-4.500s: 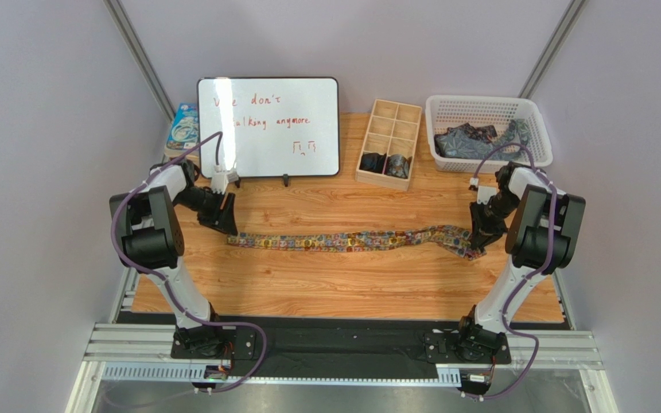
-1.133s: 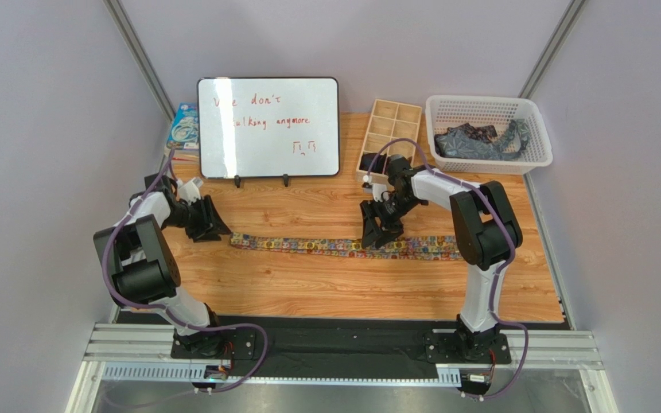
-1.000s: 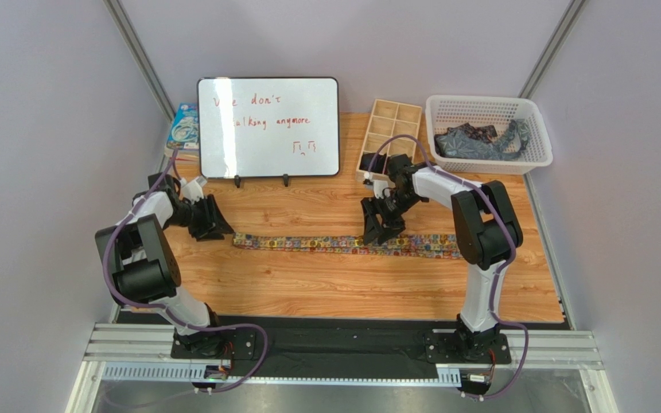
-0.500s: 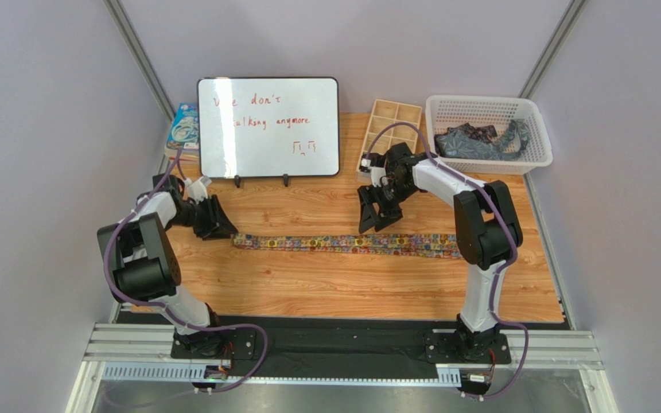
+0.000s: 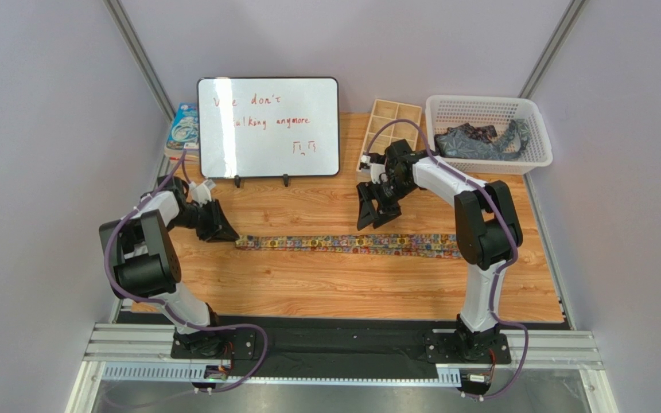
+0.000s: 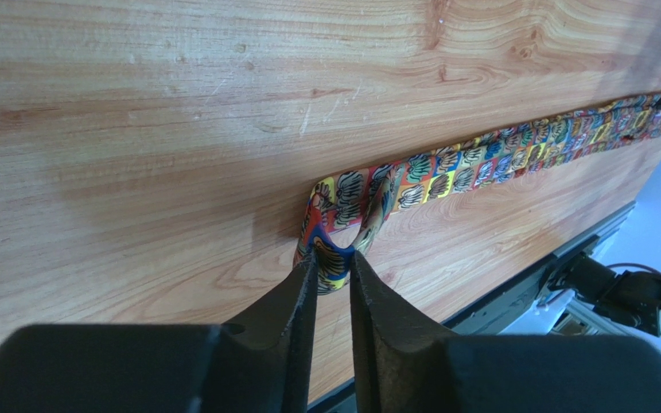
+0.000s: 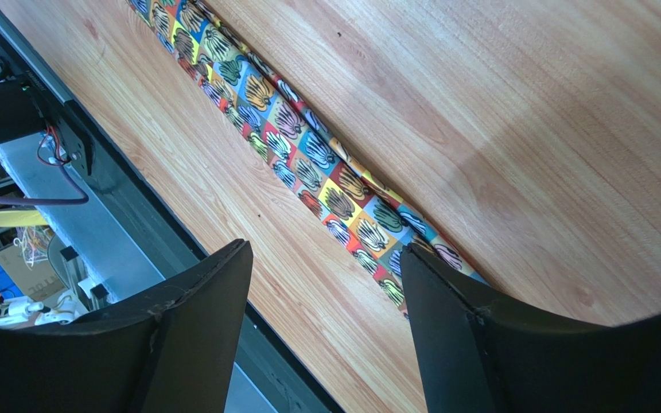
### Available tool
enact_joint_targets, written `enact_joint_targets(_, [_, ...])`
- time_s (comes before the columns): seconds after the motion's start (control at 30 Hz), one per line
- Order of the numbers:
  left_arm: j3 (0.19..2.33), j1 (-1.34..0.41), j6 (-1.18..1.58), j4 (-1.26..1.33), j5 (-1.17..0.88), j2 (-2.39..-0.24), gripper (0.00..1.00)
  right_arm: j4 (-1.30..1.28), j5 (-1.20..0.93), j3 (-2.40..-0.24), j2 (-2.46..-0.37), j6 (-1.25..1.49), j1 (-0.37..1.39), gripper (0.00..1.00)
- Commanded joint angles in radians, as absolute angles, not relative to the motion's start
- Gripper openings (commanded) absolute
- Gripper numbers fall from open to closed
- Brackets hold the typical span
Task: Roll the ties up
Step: Roll the tie at the center of the board.
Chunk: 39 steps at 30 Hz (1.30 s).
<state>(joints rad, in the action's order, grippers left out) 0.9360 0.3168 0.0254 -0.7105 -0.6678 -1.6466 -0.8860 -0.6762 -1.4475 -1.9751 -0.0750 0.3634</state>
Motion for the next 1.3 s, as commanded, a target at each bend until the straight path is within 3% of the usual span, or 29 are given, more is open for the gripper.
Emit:
enact_joint_targets(0.0, [0.968,0.305,0.026,-0.733,-0.681,-1.637,0.18,-0.891,-0.707,-1.486,-1.973,-0.061,0.364,0.7])
enact_joint_targets(0.07, [0.971,0.296,0.021,-0.738,-0.687,-1.611,0.1,-0.89,-0.713,-1.488,-1.976,-0.055,0.365,0.7])
enact_joint_targets(0.1, [0.979,0.293,0.018,-0.748,-0.695,-1.6,0.0,-0.89,-0.719,-1.489,-1.977,-0.054,0.364,0.69])
enact_joint_targets(0.33, [1.022,0.201,0.058,-0.785,-0.706,-1.502,0.0,-0.879,-0.767,-1.505,-1.997,-0.012,0.365,0.68])
enact_joint_targets(0.57, [1.066,0.037,0.191,-0.749,-0.721,-1.546,0.0,-0.862,-0.844,-1.509,-2.002,0.046,0.365,0.59])
enact_joint_targets(0.83, [1.08,-0.147,0.409,-0.522,-0.736,-1.652,0.0,-0.769,-0.908,-1.463,-1.993,0.158,0.365,0.5])
enact_joint_targets(1.27, [1.094,-0.311,0.676,-0.268,-0.683,-1.796,0.0,-0.479,-0.927,-1.371,-2.008,0.397,0.41,0.47])
